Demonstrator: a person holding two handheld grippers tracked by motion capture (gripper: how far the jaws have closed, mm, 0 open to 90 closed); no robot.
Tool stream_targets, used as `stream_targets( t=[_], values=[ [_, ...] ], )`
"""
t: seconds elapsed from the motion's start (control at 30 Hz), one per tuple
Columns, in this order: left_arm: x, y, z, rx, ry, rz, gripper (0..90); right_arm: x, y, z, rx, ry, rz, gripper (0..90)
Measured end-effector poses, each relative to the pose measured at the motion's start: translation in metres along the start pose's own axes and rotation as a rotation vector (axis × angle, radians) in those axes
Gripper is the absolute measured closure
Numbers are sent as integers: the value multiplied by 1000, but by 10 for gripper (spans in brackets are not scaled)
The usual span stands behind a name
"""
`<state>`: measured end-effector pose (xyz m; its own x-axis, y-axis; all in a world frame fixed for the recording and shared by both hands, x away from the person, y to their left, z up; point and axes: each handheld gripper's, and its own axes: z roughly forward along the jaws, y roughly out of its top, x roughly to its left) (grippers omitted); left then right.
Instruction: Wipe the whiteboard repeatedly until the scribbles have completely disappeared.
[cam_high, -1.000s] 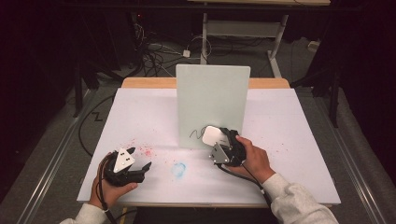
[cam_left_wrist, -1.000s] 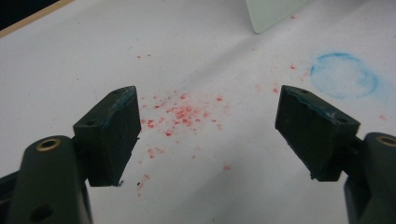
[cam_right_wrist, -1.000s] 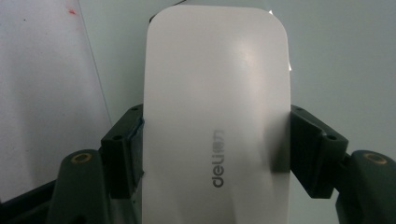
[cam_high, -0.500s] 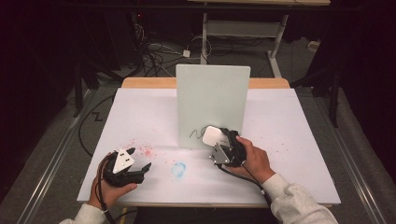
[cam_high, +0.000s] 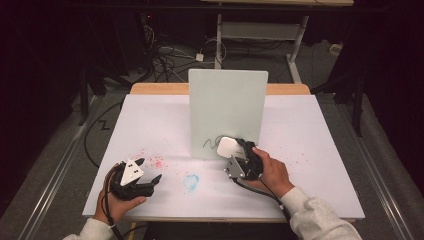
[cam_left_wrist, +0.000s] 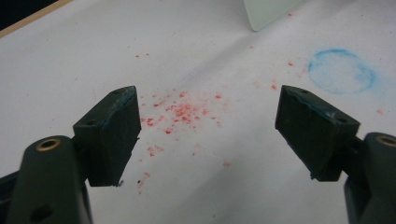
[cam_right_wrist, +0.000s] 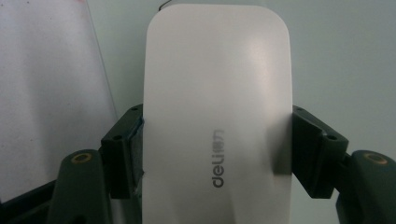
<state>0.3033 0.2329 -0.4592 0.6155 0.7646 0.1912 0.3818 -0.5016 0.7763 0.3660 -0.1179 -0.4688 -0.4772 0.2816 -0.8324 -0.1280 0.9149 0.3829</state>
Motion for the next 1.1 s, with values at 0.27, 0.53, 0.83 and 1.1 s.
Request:
stream_targets(
  t=[0.27, 0.53, 0.83, 1.1],
  values=[
    [-2, -1, -1, 15, -3, 20, 212, -1, -3, -2, 26, 8, -12, 305],
    [-2, -1, -1, 15, -7, 20, 212, -10, -5, -5, 48, -30, 9, 305],
    [-3, 0, 0, 14, -16, 25, 210, -12, -9, -6, 54, -64, 26, 305],
    [-4, 0, 2, 27, -26, 34, 210, 9, -8, -2, 58, 18, -50, 305]
  ],
)
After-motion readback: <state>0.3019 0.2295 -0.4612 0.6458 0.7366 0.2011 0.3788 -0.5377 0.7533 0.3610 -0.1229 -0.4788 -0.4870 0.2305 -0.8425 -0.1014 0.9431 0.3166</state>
